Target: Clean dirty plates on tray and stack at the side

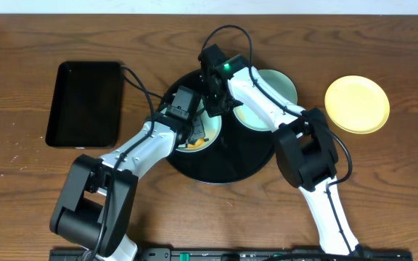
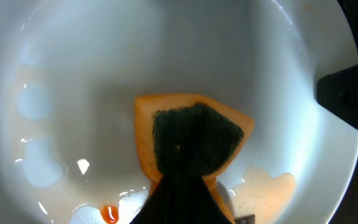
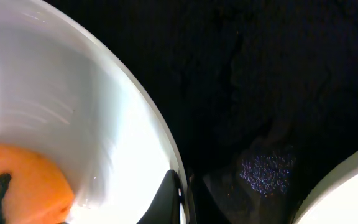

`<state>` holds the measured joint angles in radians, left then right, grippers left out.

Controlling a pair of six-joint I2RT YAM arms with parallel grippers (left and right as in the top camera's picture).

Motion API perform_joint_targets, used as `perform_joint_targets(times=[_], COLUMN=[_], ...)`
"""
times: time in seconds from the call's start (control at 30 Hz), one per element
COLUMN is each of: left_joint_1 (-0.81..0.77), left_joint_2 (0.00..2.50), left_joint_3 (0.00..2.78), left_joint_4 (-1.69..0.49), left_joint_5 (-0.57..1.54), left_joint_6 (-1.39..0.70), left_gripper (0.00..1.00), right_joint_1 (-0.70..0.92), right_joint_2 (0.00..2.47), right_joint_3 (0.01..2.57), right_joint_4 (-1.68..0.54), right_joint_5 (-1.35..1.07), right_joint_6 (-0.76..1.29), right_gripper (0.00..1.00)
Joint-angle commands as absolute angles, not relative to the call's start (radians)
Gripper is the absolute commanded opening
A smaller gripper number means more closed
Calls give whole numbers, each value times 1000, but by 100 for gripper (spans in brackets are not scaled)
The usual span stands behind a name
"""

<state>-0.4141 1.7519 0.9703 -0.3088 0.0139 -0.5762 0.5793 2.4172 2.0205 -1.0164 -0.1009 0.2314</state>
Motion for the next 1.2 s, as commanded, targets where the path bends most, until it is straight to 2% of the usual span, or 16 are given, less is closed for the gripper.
perform_joint_targets(times=[0.0, 0.33, 0.47, 0.67, 0.9, 1.17], left_joint_1=[-413, -413, -413, -413, -413, -413], left_joint_2=[1777, 1776, 1762, 1715, 1724, 1738], left_joint_3=[959, 961, 969, 972, 971, 971], left_joint_4=[-344, -346, -323, -270, -239, -150], left_joint_5=[-107, -512, -576, -562, -270, -190], left_joint_6=[-547, -377, -366, -382, -527, -563], left_gripper=[7, 7, 7, 7, 7, 7], right_joint_1=[593, 593, 593, 593, 593, 593], right_joint_2=[2441, 2441, 2441, 2441, 2441, 2441], right_joint_3=[1993, 1993, 1993, 1993, 1993, 1993], right_joint_4=[-1032, -1032, -1032, -1032, -1028, -1029], right_joint_5=[-79, -79, -79, -79, -79, -79], right_joint_6=[247, 246, 246, 247, 247, 247], right_gripper=[2, 2, 2, 2, 1, 2])
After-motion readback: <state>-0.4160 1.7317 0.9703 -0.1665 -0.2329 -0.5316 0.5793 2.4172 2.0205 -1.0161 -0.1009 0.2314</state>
